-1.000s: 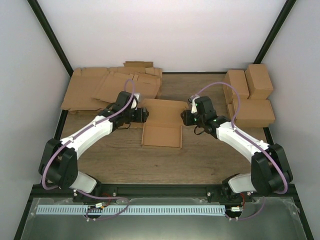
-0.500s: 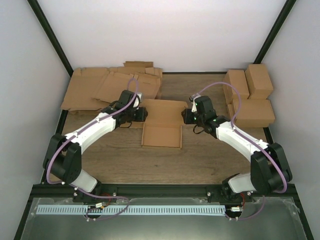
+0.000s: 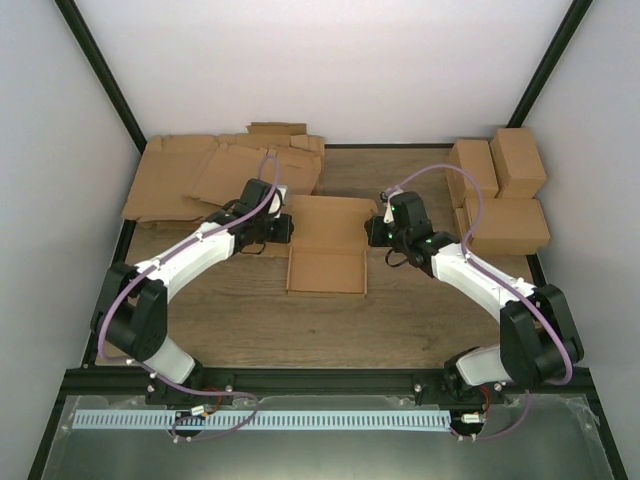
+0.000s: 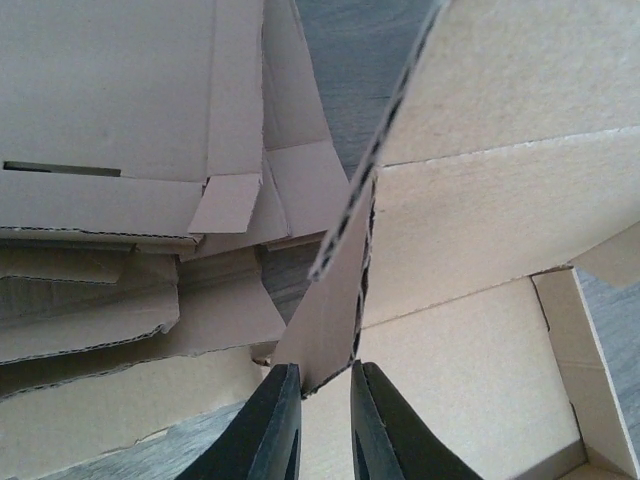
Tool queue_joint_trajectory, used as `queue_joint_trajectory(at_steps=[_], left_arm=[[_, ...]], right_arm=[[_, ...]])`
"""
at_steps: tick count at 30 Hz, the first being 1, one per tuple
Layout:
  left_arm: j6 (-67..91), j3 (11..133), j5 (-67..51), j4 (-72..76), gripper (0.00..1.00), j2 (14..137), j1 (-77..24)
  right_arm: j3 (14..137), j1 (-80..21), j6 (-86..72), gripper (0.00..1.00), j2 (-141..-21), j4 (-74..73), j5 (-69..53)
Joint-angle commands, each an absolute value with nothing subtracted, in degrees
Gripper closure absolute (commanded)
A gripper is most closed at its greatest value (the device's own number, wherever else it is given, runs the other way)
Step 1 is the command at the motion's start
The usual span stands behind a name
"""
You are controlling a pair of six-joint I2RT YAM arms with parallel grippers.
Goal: Fold the paper box
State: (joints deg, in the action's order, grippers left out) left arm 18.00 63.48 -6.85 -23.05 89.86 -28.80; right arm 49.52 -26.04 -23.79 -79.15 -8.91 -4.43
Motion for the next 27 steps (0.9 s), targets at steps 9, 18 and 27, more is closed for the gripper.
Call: queue_joint_trajectory(at_steps=[9, 18, 27], left_arm=[[18.19, 63.78, -8.92, -20.1, 0.86, 92.58, -28.8], [17.41, 62.17, -9.76, -19.16, 0.96, 91.69, -29.4], [21.38, 54.52, -6.51, -12.23, 0.96, 86.67, -32.78]], right_arm=[[48.05, -25.84, -25.31, 0.85, -80.57, -4.64, -4.0], [43.44, -27.48, -24.97, 0.99, -77.25, -1.82, -2.18], [35.47, -31.55, -28.03, 0.99, -70.62, 3.06, 2.81]])
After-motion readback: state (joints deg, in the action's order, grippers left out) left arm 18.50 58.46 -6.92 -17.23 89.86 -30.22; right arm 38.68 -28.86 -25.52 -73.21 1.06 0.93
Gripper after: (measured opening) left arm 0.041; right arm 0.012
